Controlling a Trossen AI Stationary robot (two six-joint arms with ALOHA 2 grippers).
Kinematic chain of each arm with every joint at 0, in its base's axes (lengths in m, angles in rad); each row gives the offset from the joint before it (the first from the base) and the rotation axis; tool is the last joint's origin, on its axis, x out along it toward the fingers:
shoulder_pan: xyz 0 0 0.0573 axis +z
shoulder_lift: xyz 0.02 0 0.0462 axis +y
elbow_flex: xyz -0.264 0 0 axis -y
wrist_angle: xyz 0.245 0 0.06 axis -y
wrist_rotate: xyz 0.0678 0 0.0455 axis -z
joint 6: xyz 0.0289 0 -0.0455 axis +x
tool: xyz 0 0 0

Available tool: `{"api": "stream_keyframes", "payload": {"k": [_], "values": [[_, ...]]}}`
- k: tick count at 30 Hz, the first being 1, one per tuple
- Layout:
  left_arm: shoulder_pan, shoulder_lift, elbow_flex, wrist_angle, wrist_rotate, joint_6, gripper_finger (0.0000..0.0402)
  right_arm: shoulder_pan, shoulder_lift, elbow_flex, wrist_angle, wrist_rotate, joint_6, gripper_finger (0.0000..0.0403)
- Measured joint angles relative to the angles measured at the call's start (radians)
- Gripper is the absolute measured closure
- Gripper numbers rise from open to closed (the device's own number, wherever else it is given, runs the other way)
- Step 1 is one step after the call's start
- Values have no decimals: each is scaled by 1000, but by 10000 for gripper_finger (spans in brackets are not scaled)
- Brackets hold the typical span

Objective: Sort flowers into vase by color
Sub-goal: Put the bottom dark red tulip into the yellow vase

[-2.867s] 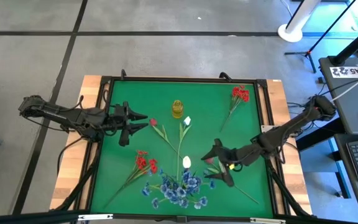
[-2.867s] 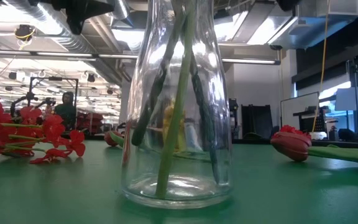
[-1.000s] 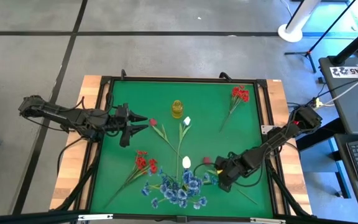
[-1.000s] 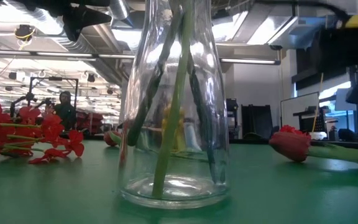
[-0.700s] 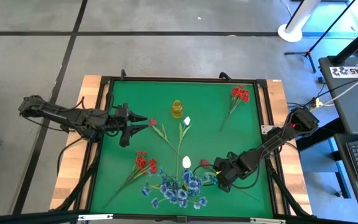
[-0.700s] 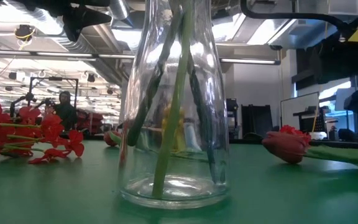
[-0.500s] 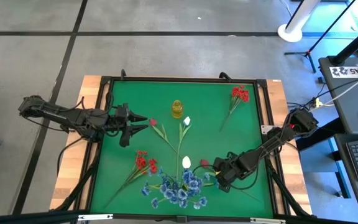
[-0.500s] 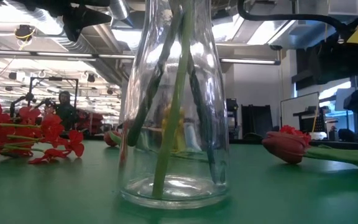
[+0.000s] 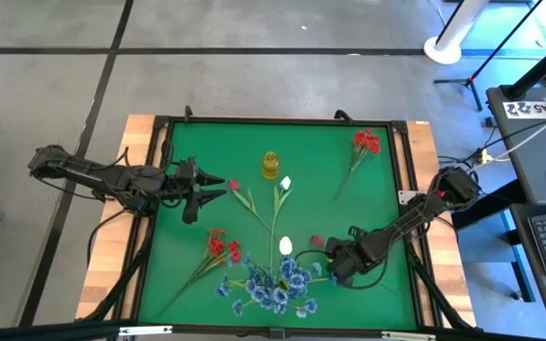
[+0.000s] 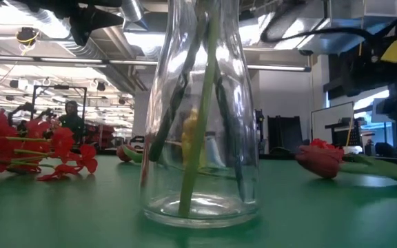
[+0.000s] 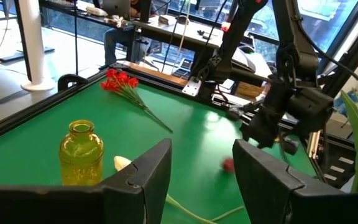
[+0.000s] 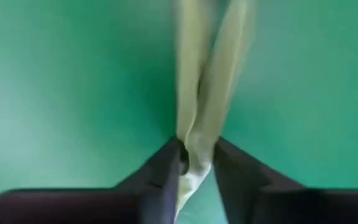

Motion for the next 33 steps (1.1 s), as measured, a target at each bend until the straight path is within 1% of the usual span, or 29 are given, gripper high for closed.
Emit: {"api": "stream_keyframes", "payload": {"k": [3, 5, 7, 10, 12, 16, 21, 24, 26, 28, 30, 33], "values": [[0, 0, 0, 0, 0, 0, 235, -19, 0, 69, -90, 50, -16, 367], [0, 0, 0, 0, 0, 0, 235, -36, -3, 114, -187, 111, -14, 391], [0, 0, 0, -1, 0, 0, 235, -54, 0, 156, -269, 178, -13, 389], [0, 0, 0, -2, 0, 0, 235, -91, -9, 222, -350, 273, -20, 374], [0, 0, 0, -3, 0, 0, 235, -116, -22, 246, -382, 334, -37, 375], [0, 0, 0, -5, 0, -1, 235, -185, -91, 265, -382, 449, -82, 395], [0, 0, 0, -8, 0, -2, 235, -306, -197, 265, -374, 547, -174, 391], [0, 0, 0, -8, 0, -1, 235, -391, -251, 265, -281, 599, -291, 394], [0, 0, 0, -7, 0, 0, 235, -451, -278, 265, -157, 599, -416, 398], [0, 0, 0, -7, 0, 5, 235, -508, -292, 265, 15, 559, -557, 398], [0, 8, 0, -1, 0, 5, 235, -564, -292, 265, 181, 458, -696, 396], [0, 23, 0, 8, 27, 9, 235, -646, -286, 265, 387, 256, -838, 399]]}}
